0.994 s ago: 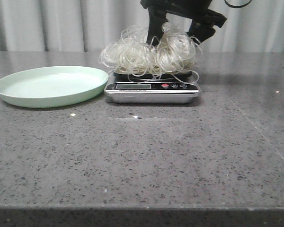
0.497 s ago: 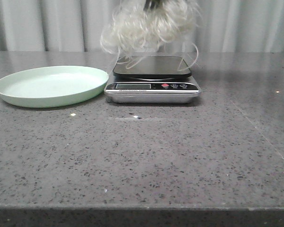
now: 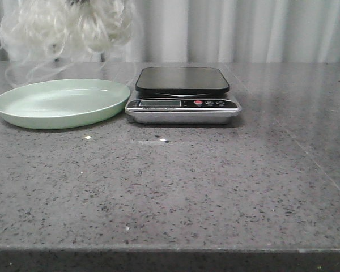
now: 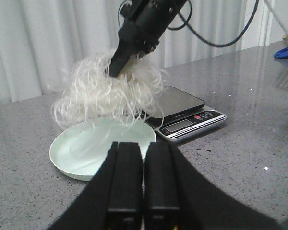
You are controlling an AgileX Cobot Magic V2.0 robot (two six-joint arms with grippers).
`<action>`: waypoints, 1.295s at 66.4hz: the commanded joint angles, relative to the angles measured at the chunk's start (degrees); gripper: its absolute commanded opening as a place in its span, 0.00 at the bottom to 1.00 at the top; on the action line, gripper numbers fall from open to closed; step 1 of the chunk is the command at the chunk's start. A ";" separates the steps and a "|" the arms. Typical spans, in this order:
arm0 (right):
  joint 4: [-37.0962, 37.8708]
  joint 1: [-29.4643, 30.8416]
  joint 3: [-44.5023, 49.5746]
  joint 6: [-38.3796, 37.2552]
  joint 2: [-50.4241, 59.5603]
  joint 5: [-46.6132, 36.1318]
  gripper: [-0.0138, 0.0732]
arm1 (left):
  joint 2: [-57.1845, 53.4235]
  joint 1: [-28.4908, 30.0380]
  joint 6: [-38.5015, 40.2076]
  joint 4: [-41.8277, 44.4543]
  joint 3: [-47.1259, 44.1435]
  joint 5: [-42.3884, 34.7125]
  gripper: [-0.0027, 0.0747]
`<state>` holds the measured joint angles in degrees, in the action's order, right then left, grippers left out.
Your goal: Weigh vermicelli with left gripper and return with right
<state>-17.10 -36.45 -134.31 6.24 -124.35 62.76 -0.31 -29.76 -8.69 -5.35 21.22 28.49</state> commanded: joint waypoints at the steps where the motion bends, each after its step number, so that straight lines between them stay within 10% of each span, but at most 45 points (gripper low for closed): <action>1: -0.75 -0.46 -1.82 0.21 1.48 -5.00 0.52 | 0.31 0.09 0.03 -0.67 1.51 -4.47 0.20; 14: -0.75 -0.72 -2.10 0.21 0.52 -5.94 0.86 | 0.31 0.09 0.03 -0.67 1.51 -4.47 0.20; 50: -0.70 13.73 -2.52 0.15 17.56 7.18 0.84 | 0.31 0.09 0.03 -0.67 1.51 -4.38 0.20; 86: -0.60 28.79 58.87 3.22 61.55 -23.41 0.84 | 0.31 0.09 0.03 -0.67 1.51 -4.38 0.20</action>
<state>-16.99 -8.06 -83.42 7.47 -71.85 49.81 -0.31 -29.76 -8.69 -5.35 21.22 28.49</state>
